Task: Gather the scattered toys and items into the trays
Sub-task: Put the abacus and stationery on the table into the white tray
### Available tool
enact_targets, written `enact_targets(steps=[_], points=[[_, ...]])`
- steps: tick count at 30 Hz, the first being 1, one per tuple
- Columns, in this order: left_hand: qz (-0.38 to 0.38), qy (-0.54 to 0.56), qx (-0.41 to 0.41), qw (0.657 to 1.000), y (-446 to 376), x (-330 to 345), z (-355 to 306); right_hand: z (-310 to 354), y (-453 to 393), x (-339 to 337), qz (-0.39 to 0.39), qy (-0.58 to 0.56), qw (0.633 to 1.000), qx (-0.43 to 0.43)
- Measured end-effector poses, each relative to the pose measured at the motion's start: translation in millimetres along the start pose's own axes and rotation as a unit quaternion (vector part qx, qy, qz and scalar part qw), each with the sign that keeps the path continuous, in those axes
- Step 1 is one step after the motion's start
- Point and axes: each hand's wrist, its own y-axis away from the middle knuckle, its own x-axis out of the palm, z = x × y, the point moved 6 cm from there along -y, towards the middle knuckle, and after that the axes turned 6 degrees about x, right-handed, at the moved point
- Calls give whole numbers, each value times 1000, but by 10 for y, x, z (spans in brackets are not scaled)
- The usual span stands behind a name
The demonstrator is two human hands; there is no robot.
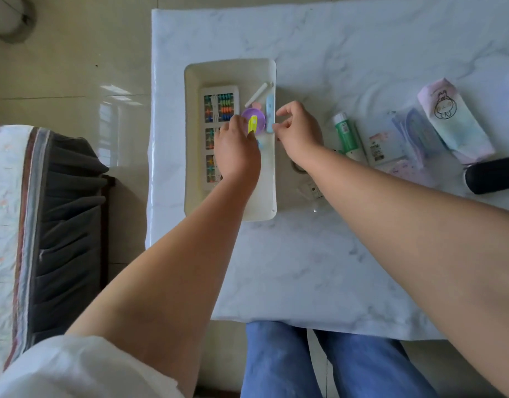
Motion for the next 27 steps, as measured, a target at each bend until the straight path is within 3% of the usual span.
enact_targets(steps=[5,8,10,13,17,22,27], points=[[18,-56,216,975,193,213,-502,-536,-51,-359,-65,50,994,65],[85,-119,279,949,334,509,-712,-846,-53,-459,-61,61,988,130],[152,-169,268,936,401,704,-745,-970,-41,-473,-43,80,984,154],[199,-235,253,917,488,874,-755,-1030,-67,-375,-23,146,983,111],[216,-276,242,905,541,1017,-734,-1095,-93,-296,-59,211,969,111],[197,-269,223,916,500,1140,-680,-1082,-60,-278,-86,279,955,52],[217,-268,215,914,473,1216,-695,-1106,-66,-321,-86,330,935,100]])
